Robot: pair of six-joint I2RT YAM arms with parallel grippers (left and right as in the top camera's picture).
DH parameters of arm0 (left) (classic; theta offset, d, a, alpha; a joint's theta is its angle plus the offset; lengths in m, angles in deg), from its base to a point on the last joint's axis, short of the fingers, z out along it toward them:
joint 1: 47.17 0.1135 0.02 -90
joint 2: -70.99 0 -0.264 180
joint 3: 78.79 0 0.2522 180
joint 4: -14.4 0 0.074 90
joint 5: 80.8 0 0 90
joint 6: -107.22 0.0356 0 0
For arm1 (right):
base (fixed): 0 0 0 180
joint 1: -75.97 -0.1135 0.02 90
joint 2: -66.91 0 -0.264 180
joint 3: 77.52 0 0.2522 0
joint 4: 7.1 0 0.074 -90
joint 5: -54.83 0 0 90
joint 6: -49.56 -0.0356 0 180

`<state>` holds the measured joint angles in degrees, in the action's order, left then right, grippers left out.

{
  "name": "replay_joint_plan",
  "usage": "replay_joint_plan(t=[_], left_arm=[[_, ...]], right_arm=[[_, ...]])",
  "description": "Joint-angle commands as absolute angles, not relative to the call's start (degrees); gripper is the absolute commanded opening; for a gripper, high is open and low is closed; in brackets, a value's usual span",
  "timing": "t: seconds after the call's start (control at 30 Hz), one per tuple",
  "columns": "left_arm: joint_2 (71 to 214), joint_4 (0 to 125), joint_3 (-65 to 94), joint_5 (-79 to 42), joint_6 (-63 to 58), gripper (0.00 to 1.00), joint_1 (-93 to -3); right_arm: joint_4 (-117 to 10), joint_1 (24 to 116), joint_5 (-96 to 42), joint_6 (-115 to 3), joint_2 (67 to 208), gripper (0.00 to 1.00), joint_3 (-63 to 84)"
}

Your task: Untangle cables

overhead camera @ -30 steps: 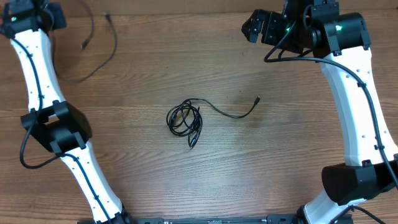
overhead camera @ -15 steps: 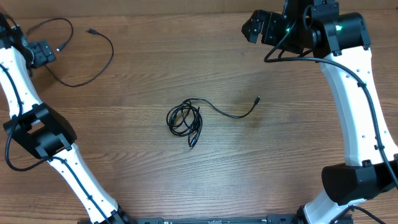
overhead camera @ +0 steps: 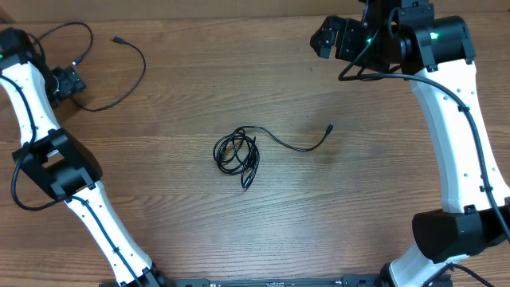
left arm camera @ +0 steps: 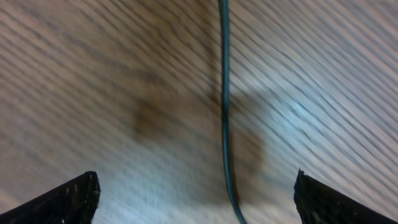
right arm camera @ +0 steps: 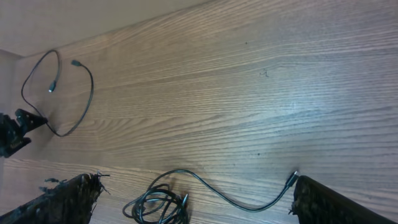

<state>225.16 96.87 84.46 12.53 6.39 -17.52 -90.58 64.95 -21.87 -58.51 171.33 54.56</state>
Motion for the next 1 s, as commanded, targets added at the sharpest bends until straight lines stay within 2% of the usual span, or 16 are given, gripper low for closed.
replay_joint_plan(t=[0.0,0.13,0.3,0.7,0.8,0.87,0.97], left_arm=[[226.4,94.0,84.3,14.7,3.7,0.98,-17.6],[226.4,90.1,84.3,14.7,3.2,0.98,-17.7],[226.8,89.0,84.2,17.9,2.6,0.87,-18.1],[231.0,91.1,84.2,25.3,5.0,0.85,-20.5],[231.0,91.1,84.2,25.3,5.0,0.73,-20.6],[231.0,91.5,84.2,25.3,5.0,0.56,-20.5],[231.0,92.5,84.2,24.4,5.0,0.51,-19.6]], right_arm=[[-90.6,64.7,-21.5,-58.2,170.7,1.0,54.6],[-90.5,64.7,-21.5,-58.2,170.7,1.0,54.6],[-90.4,64.7,-21.5,-58.2,170.7,1.0,54.6],[-90.4,64.7,-21.5,-58.2,170.7,1.0,54.6],[-90.4,64.7,-21.5,-58.2,170.7,1.0,54.6],[-90.4,64.7,-21.5,-58.2,170.7,1.0,54.6],[-90.4,64.7,-21.6,-58.2,170.7,1.0,54.6]])
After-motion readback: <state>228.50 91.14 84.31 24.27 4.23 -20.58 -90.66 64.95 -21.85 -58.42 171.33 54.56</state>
